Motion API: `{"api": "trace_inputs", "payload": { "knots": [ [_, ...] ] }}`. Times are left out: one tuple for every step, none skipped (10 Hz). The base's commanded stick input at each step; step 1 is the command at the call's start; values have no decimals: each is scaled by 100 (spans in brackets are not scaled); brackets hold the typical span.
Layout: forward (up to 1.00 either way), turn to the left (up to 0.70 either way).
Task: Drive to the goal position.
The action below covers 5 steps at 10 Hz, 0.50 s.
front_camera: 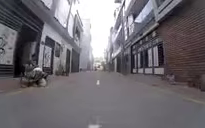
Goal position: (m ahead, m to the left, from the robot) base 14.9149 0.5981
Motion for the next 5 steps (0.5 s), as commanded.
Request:
{"api": "trace_inputs", "payload": {
  "knots": [
    [85, 0],
    [85, 0],
    [85, 0],
    [85, 0],
    [85, 0]
  ]
}}
